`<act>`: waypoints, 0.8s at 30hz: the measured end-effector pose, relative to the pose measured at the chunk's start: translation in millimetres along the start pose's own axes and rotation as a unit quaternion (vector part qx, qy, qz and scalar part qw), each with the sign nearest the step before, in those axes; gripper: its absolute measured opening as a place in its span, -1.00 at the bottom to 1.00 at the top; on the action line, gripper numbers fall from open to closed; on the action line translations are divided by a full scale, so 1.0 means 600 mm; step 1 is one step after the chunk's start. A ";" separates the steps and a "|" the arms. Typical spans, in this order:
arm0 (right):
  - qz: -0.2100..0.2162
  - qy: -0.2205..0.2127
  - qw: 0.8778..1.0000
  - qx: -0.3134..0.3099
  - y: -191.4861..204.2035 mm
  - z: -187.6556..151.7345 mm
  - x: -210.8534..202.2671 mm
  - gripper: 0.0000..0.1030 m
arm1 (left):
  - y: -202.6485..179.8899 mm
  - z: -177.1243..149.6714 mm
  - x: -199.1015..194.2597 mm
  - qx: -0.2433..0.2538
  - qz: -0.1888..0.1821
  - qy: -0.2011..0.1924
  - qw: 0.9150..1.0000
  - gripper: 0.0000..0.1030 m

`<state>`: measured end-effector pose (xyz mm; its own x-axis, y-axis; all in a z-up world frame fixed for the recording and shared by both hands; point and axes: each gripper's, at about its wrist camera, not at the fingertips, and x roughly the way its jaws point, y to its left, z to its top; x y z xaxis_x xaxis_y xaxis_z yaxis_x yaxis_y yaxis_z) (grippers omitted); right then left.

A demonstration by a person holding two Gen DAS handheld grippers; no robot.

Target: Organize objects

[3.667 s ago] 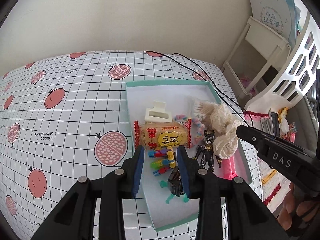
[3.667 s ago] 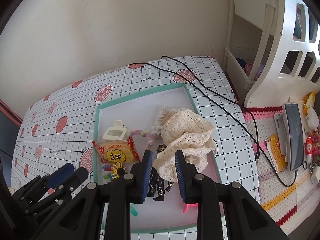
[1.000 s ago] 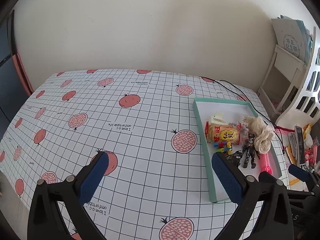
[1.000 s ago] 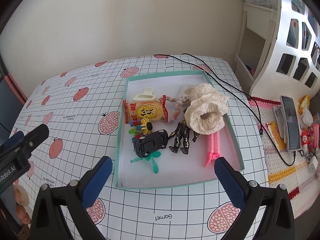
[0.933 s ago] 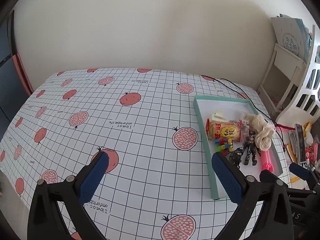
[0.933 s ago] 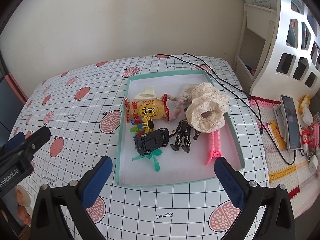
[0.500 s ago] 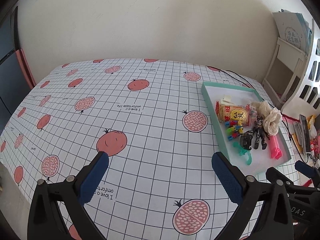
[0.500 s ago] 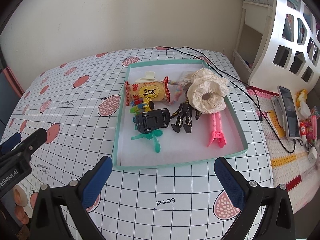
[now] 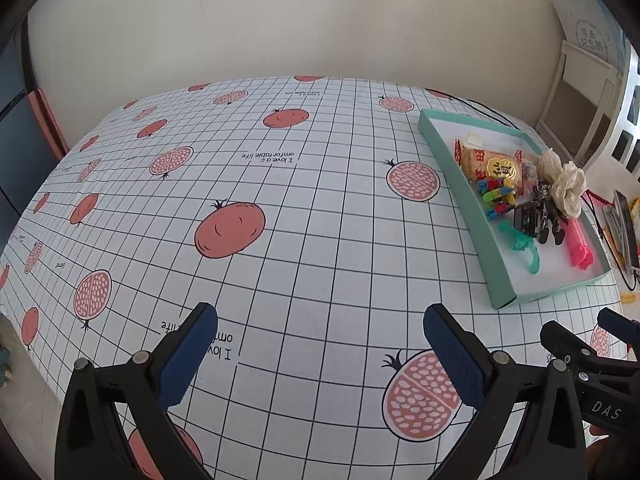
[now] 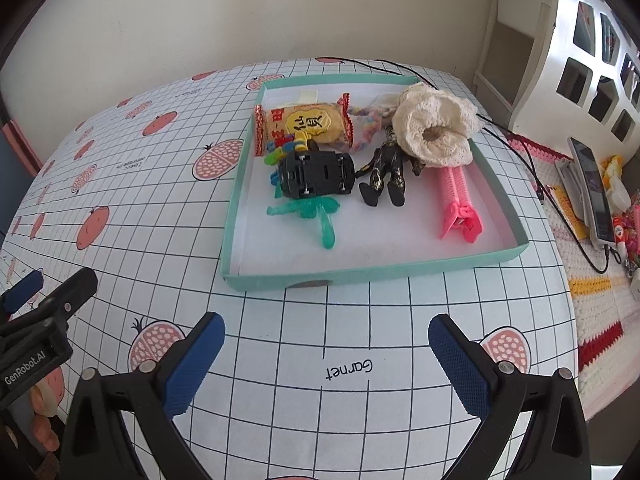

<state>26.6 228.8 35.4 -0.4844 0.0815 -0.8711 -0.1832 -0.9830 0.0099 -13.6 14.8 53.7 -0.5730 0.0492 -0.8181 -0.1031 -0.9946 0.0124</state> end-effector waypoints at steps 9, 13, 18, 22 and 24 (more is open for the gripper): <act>-0.020 0.006 1.000 0.007 -0.001 -0.020 0.032 1.00 | -0.001 -0.029 0.044 0.010 -0.002 0.035 0.999 0.99; -0.030 0.006 1.000 0.004 -0.005 -0.023 0.038 1.00 | -0.003 -0.039 0.061 0.008 -0.007 0.053 0.999 0.99; -0.039 0.008 0.999 0.010 -0.013 -0.025 0.045 1.00 | -0.001 -0.046 0.072 0.010 -0.004 0.058 0.998 0.99; -0.041 0.006 0.999 0.009 -0.015 -0.024 0.046 1.00 | 0.003 -0.046 0.073 0.005 -0.003 0.058 0.998 0.99; -0.042 0.006 0.999 0.006 -0.014 -0.024 0.048 1.00 | 0.004 -0.046 0.075 0.002 -0.006 0.057 0.998 0.99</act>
<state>26.7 236.7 3.3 -0.4569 0.1625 -0.8745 -0.2339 -0.9705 -0.0581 -17.3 12.0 1.2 -0.4750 0.0493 -0.8786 -0.1129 -0.9936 0.0053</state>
